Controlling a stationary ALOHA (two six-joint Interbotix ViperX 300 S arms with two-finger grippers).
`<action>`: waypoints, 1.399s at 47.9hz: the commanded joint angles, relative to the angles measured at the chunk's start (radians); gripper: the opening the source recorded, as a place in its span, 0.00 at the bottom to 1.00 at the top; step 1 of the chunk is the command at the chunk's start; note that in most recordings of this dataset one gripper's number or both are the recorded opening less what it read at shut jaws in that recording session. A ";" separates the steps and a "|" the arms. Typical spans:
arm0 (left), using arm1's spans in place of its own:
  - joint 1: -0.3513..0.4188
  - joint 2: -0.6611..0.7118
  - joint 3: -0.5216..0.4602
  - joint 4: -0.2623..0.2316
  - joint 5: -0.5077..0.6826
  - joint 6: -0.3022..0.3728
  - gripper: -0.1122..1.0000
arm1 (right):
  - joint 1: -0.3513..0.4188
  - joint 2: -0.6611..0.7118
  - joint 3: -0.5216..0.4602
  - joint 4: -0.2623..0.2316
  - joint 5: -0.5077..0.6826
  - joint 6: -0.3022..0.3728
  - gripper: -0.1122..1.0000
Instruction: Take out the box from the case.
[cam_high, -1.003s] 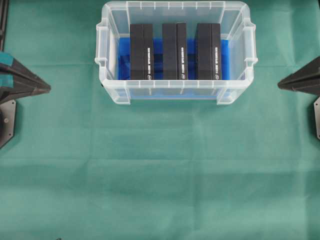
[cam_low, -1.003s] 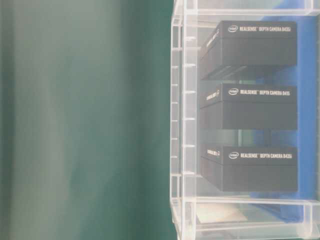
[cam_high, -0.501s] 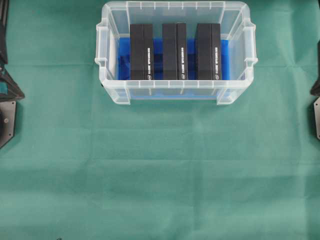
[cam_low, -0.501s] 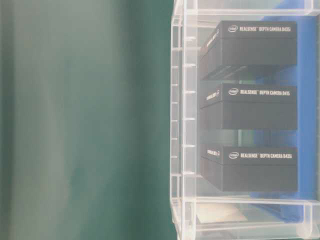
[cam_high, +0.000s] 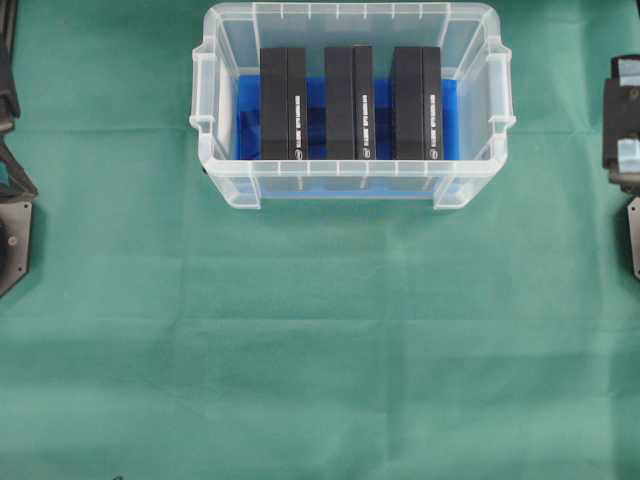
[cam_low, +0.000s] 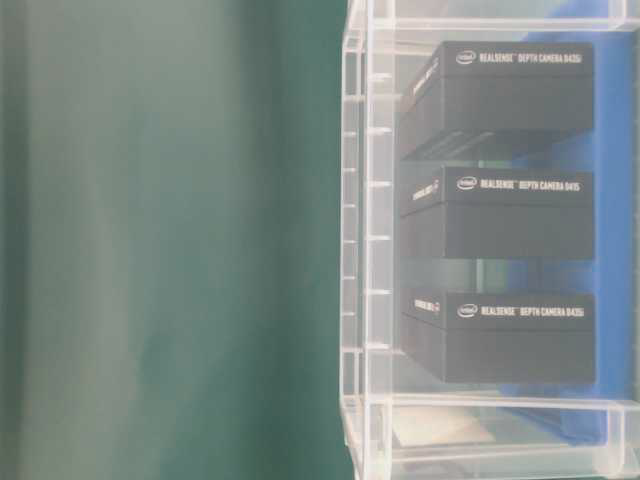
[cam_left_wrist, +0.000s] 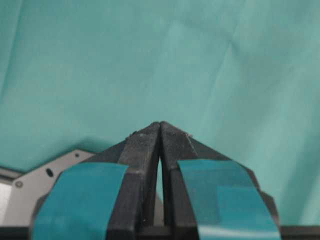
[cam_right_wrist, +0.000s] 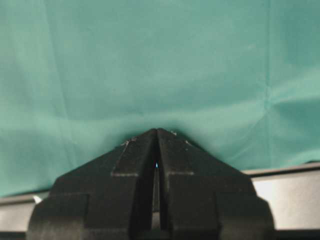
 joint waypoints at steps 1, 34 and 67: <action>-0.003 0.003 -0.025 0.005 0.005 -0.038 0.11 | -0.002 0.011 -0.037 -0.020 0.002 0.077 0.10; 0.064 0.003 -0.026 0.032 0.048 -0.899 0.11 | -0.020 0.048 -0.048 -0.158 0.011 1.243 0.10; 0.166 0.005 -0.026 0.046 0.091 -0.888 0.11 | -0.103 0.095 -0.066 -0.170 0.012 1.247 0.10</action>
